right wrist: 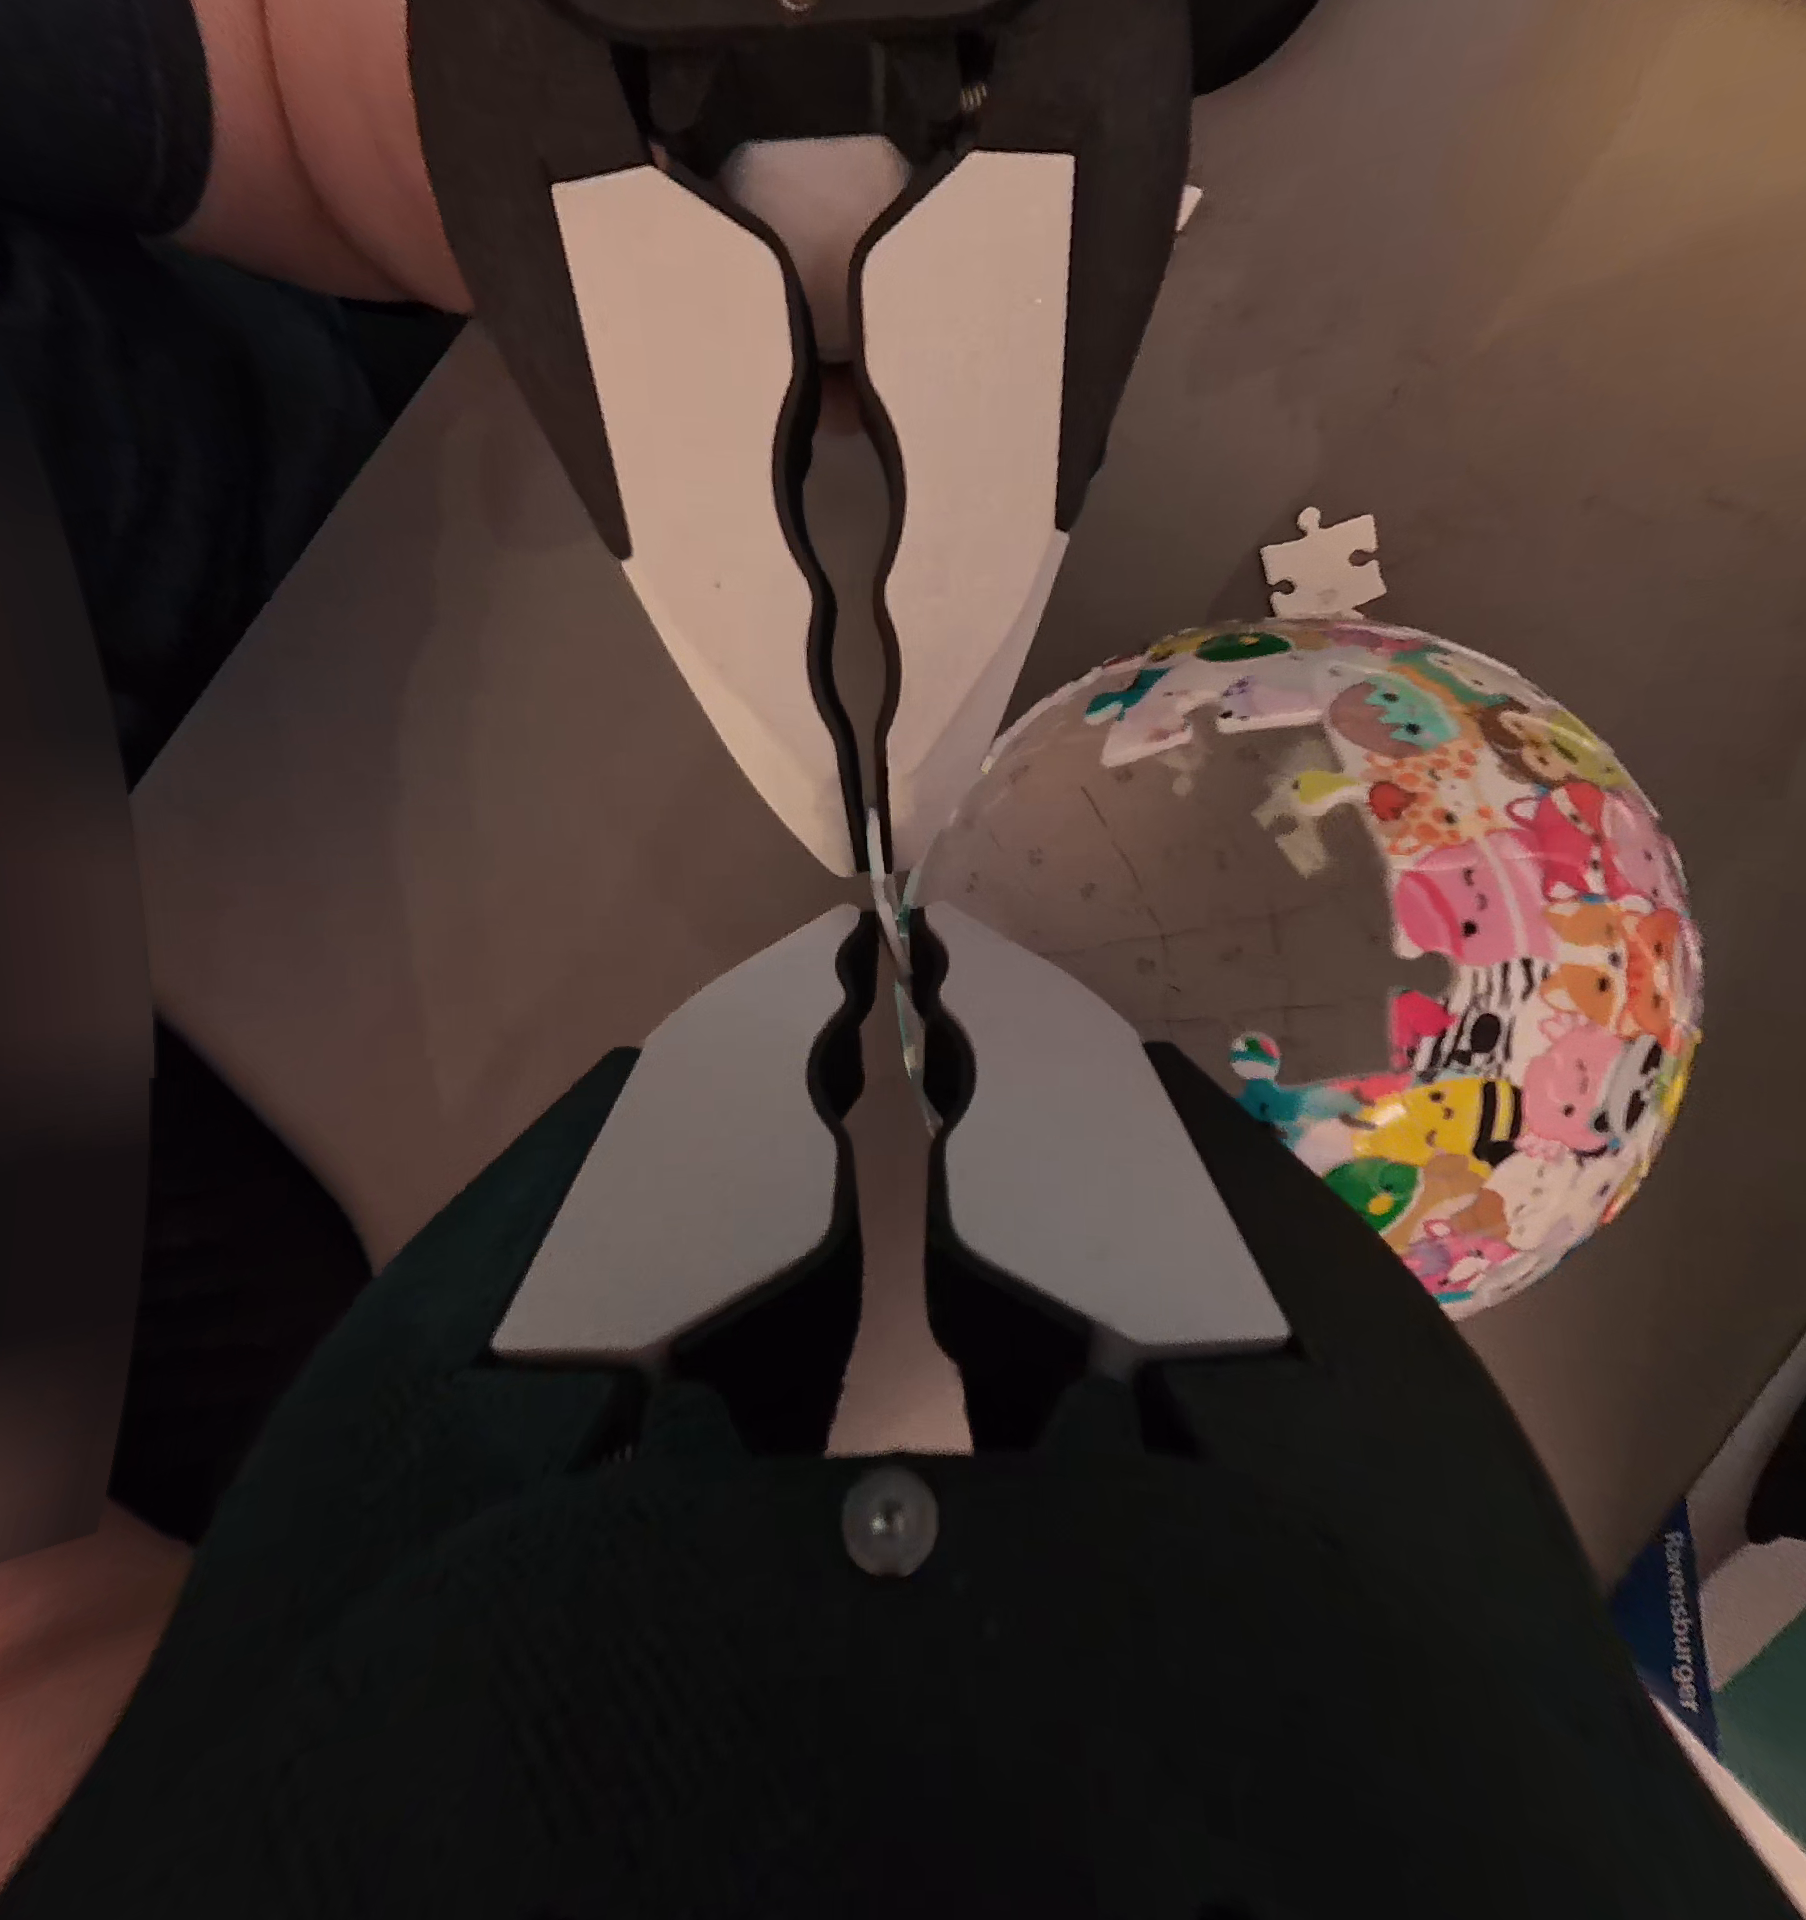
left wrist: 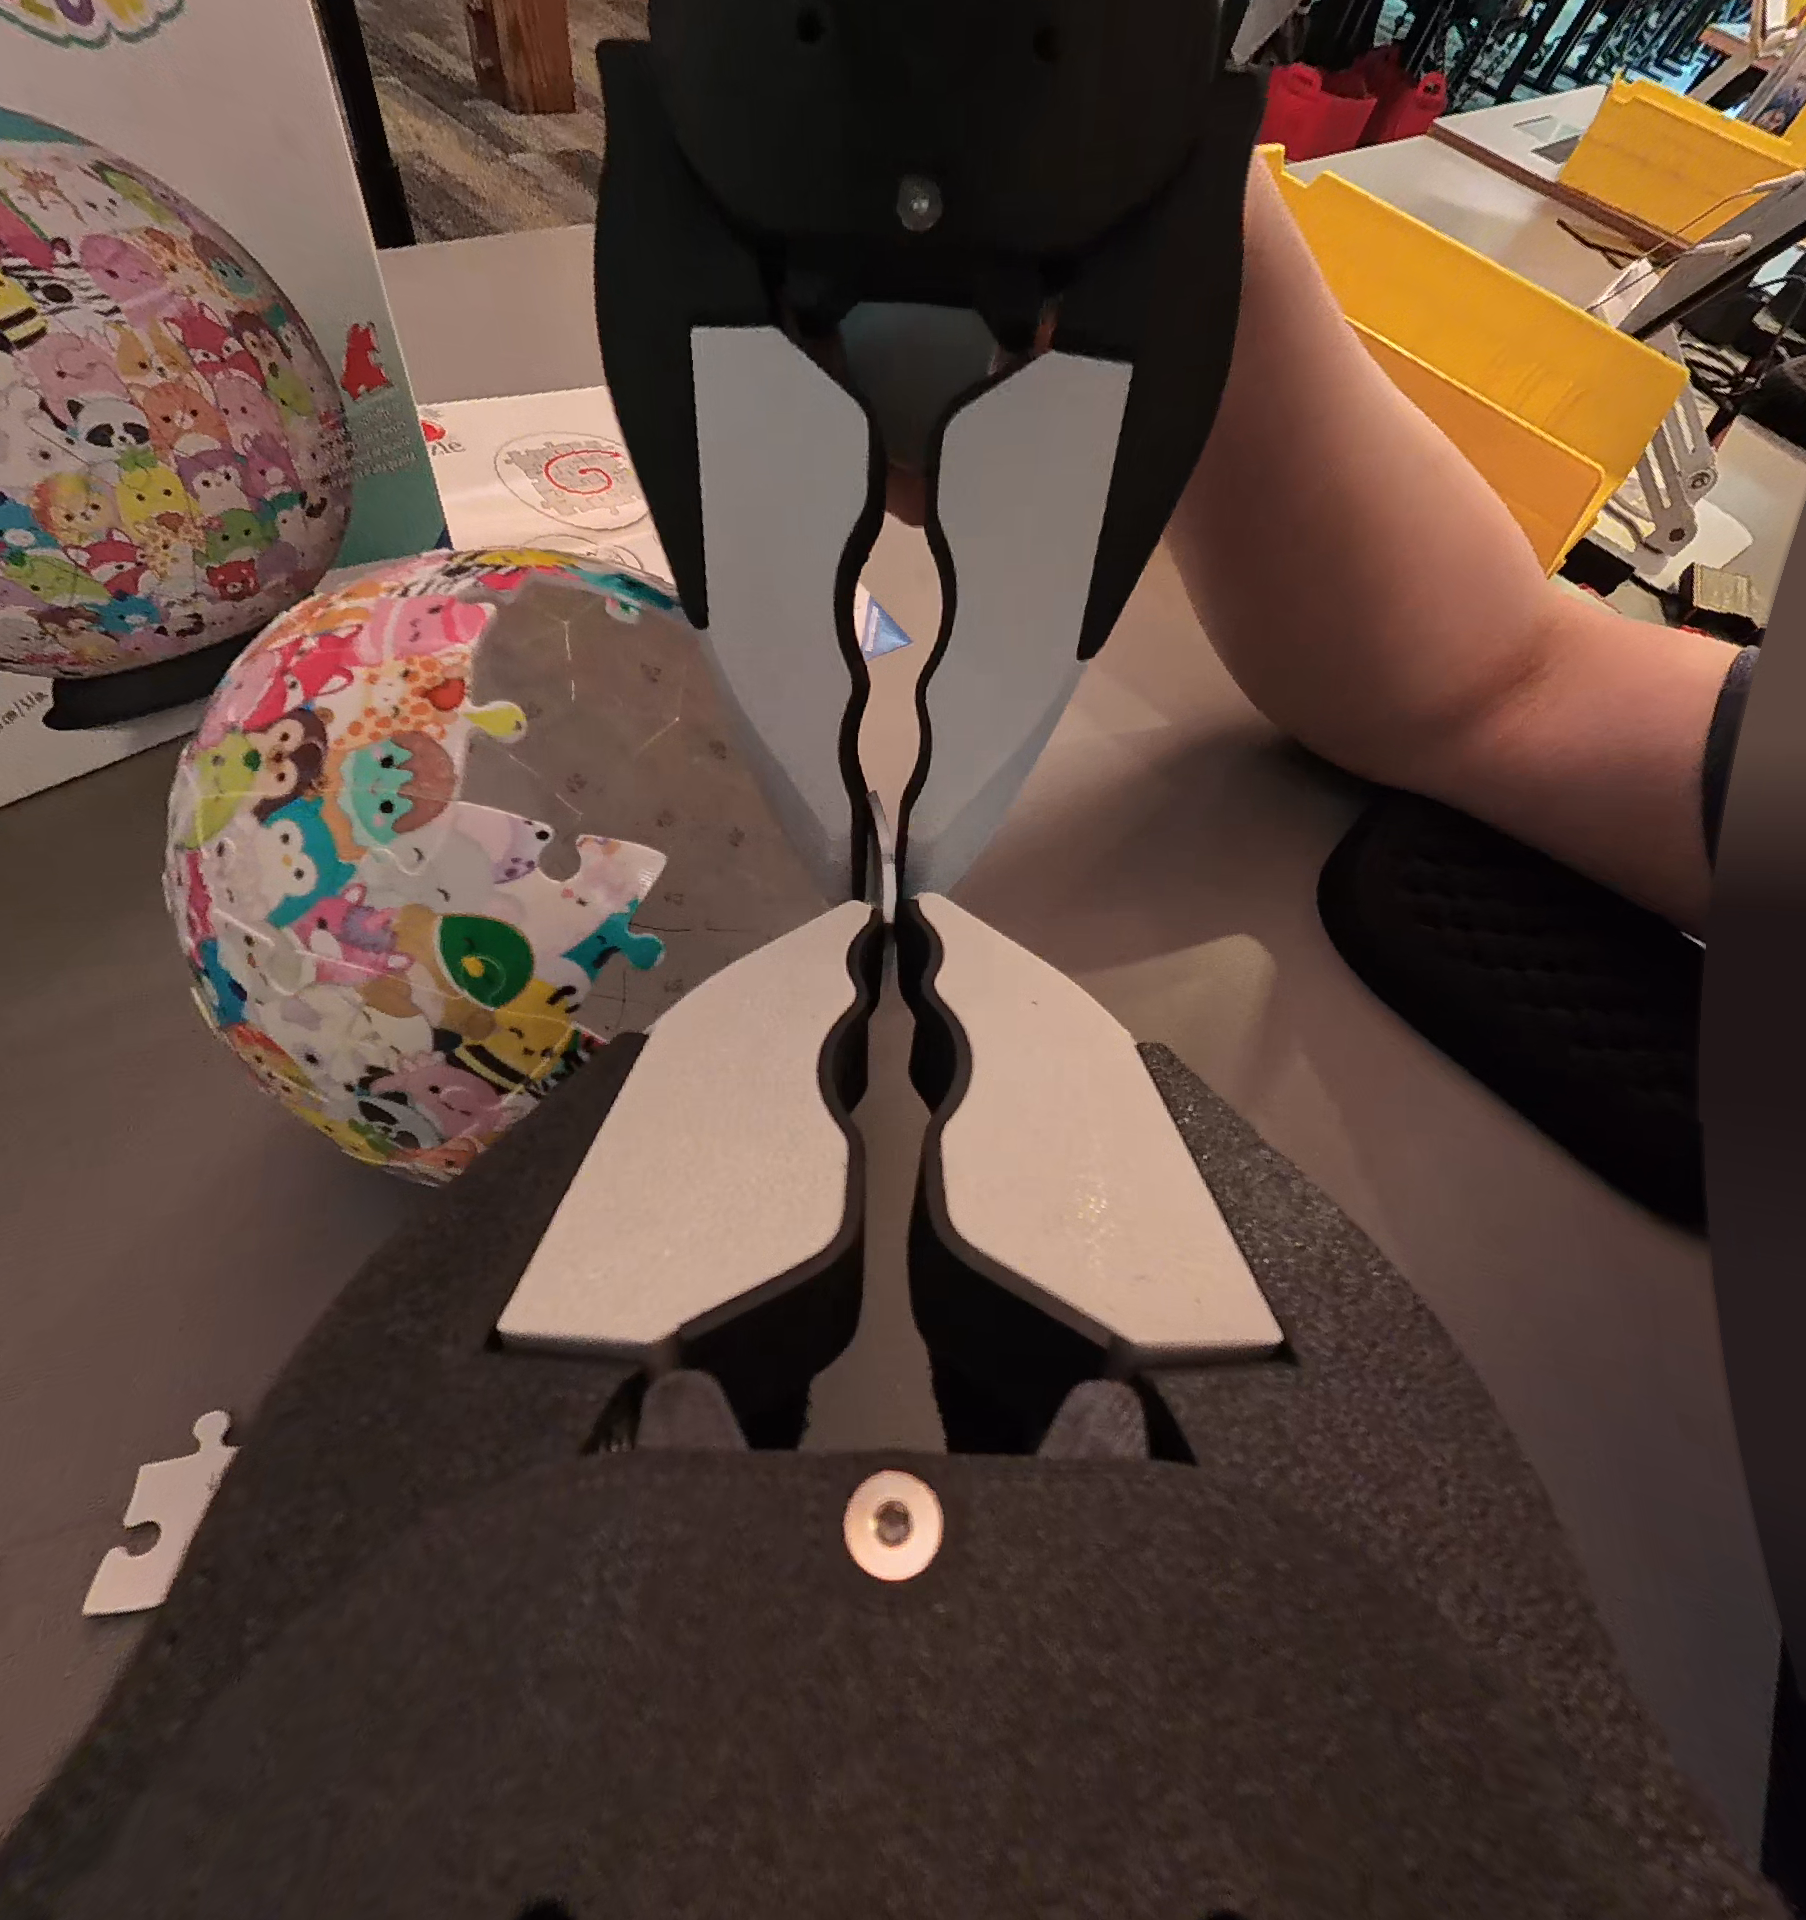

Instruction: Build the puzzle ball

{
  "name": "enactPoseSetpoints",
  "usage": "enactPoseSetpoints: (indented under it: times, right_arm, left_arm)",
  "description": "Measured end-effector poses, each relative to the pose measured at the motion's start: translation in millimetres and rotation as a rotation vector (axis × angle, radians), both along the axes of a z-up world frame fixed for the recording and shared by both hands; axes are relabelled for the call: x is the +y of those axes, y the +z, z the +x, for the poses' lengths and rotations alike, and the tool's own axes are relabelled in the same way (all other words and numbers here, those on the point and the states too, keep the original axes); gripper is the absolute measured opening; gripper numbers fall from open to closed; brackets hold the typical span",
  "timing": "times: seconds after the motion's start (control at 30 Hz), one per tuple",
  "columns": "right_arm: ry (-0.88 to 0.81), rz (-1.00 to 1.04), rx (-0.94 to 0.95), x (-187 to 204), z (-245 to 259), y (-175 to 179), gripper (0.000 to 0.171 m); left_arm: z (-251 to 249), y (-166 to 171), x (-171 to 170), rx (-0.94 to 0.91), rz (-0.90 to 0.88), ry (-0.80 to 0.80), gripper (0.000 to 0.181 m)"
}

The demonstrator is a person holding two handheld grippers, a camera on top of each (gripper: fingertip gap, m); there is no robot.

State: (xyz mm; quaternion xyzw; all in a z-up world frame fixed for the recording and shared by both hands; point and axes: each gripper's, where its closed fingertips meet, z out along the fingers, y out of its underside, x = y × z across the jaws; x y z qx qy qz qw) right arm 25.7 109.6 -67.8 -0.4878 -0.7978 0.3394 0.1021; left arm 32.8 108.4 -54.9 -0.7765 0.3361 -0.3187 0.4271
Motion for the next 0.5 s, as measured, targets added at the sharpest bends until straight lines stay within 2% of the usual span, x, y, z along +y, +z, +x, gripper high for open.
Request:
enactPoseSetpoints:
  times: [0.23, 0.5]
  right_arm:
    - [-0.021, 0.026, 0.001, 1.2, -1.3, 2.0, 0.009]
    - [-0.042, -0.03, 0.015, 4.8, 4.7, 9.6, 0.022]
  left_arm:
    - [-1.5, 2.3, 0.6, -0.013, 0.004, 0.006, 0.002]
    - [-3.8, 4.6, 0.6, -0.053, -0.012, 0.003, 0.002]
